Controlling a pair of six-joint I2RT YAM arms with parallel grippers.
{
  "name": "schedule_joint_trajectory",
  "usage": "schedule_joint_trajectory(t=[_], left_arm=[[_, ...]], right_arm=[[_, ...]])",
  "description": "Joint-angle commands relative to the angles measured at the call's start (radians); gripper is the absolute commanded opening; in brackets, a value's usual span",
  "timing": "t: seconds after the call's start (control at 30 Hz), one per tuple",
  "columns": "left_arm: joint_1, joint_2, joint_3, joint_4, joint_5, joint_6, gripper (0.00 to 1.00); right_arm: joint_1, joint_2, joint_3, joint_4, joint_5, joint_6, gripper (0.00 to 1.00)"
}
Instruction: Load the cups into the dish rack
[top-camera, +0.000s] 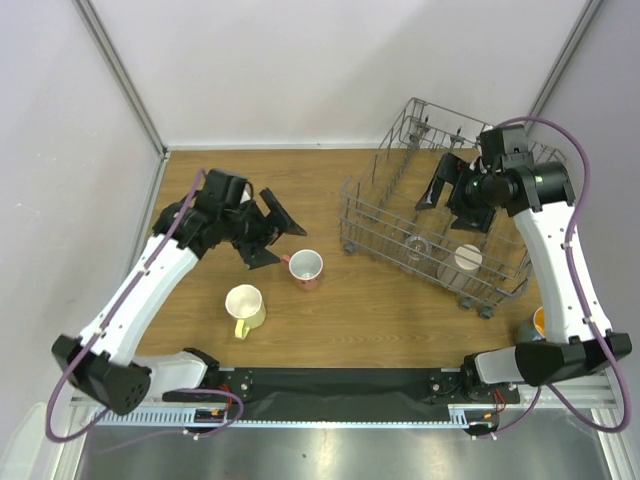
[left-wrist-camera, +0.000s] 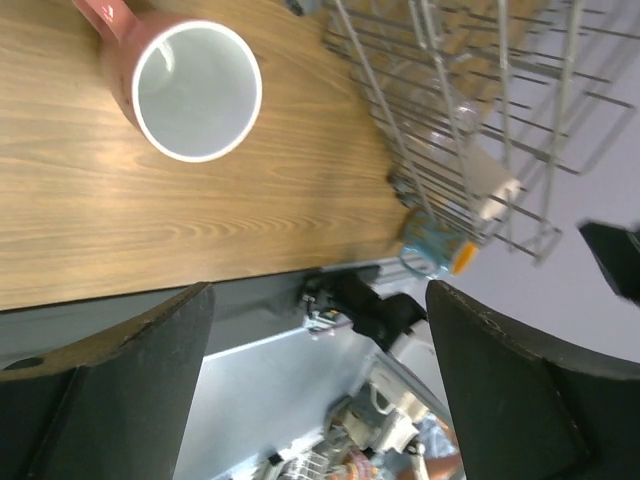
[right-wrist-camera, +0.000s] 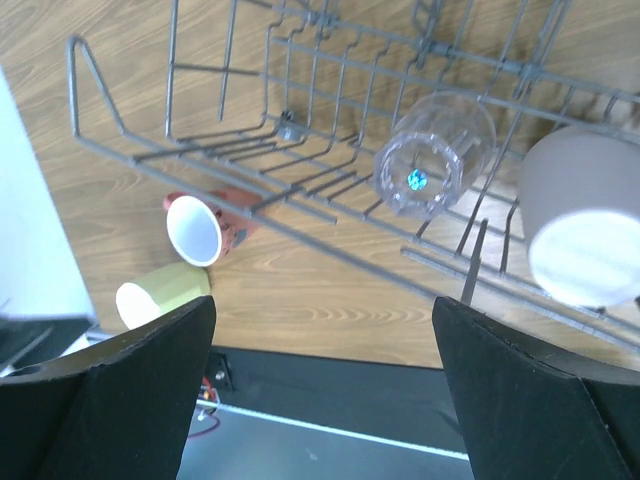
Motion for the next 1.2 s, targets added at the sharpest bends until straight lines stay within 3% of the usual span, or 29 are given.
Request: schedule_joint_trajectory(t=[0.0, 0.23, 0.43, 0.57, 0.73, 1.17], left_arm=[[-0.041, 0.05, 0.075, -0.091, -0.132, 0.051, 0.91], [-0.093, 0.116, 0.059, -0.098, -0.254, 0.089, 0.87], [-0.142, 0.263, 0.18, -0.232, -0.397, 0.215, 0.87], [-0.161, 0.252, 0.17, -0.221, -0.475, 0.235, 0.86], [-0.162, 0.246, 0.078, -0.117, -0.426, 0.237, 0.83], [-0.162, 0.375, 0.044, -0.04, -0.376, 0.255, 0.79]], right_arm=[[0.001, -0.057, -0.026, 0.014, -0.035, 0.014, 0.97], [0.001, -0.126, -0.069, -0.02, -0.03, 0.039, 0.97], [0.001, -0.172, -0.114, -0.031, -0.015, 0.051, 0.98], [0.001, -0.197, -0.143, -0.025, 0.005, 0.077, 1.0], [0.001, -0.198, -0.143, -0.032, 0.003, 0.087, 1.0], [0.001, -0.209, -0.143, -0.055, 0.019, 0.077, 1.0]])
